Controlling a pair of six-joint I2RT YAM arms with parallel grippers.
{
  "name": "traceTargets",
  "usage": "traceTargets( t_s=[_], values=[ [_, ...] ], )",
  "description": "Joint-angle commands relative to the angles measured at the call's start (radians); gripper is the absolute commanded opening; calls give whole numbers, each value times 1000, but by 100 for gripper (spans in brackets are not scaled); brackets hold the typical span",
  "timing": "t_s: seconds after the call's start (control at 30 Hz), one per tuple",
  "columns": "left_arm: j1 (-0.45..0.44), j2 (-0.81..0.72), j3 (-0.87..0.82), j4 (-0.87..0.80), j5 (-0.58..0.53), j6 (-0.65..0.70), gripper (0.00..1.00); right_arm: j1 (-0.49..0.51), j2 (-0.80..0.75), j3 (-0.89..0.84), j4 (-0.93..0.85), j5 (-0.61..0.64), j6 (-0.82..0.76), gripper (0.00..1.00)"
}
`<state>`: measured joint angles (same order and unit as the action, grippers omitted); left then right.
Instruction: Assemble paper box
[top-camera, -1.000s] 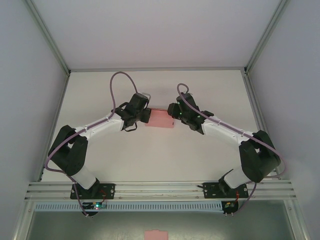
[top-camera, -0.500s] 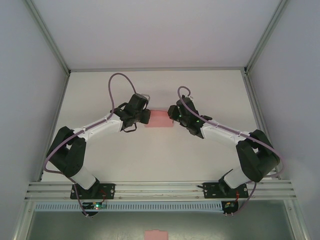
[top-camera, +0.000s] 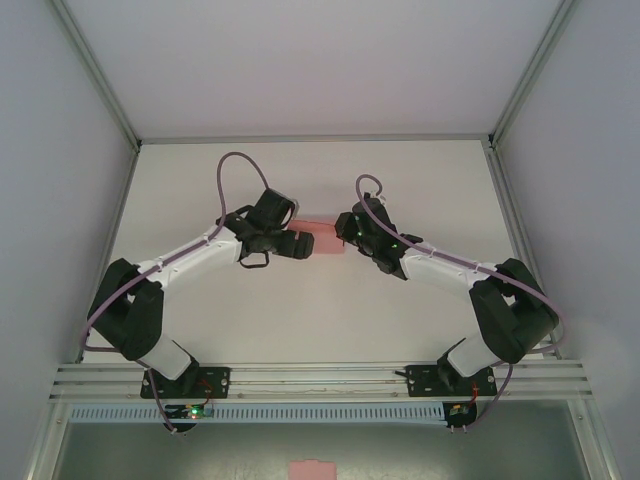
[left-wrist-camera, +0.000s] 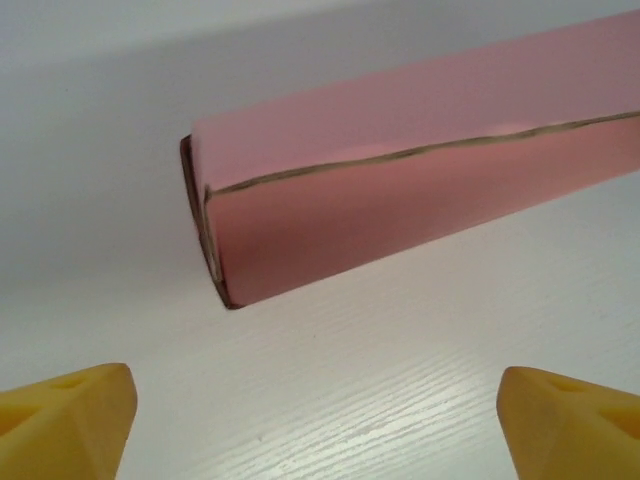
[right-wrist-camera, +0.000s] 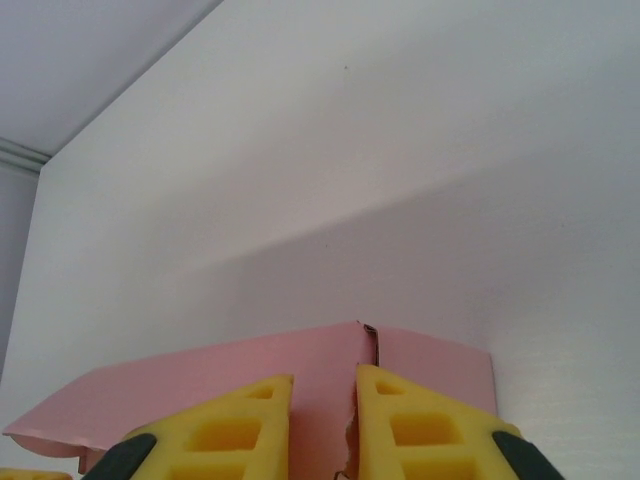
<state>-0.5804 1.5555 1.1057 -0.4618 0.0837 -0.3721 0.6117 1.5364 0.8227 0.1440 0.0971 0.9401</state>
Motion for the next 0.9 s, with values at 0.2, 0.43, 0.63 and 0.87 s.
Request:
traceTargets(
  t_s=[0.2, 0.43, 0.63, 0.87],
  values=[
    [112, -123, -17, 94, 67, -274, 100, 15, 106, -85, -407, -4, -18, 16],
    [247, -24, -51, 294, 253, -388, 100, 22, 128, -65, -406, -20, -28, 16],
    [265, 69, -65, 374, 357, -408, 98, 23, 134, -63, -409, -19, -21, 15],
    [267, 101, -203, 495, 404, -422, 62, 23, 130, -83, -412, -12, -12, 15]
  ],
)
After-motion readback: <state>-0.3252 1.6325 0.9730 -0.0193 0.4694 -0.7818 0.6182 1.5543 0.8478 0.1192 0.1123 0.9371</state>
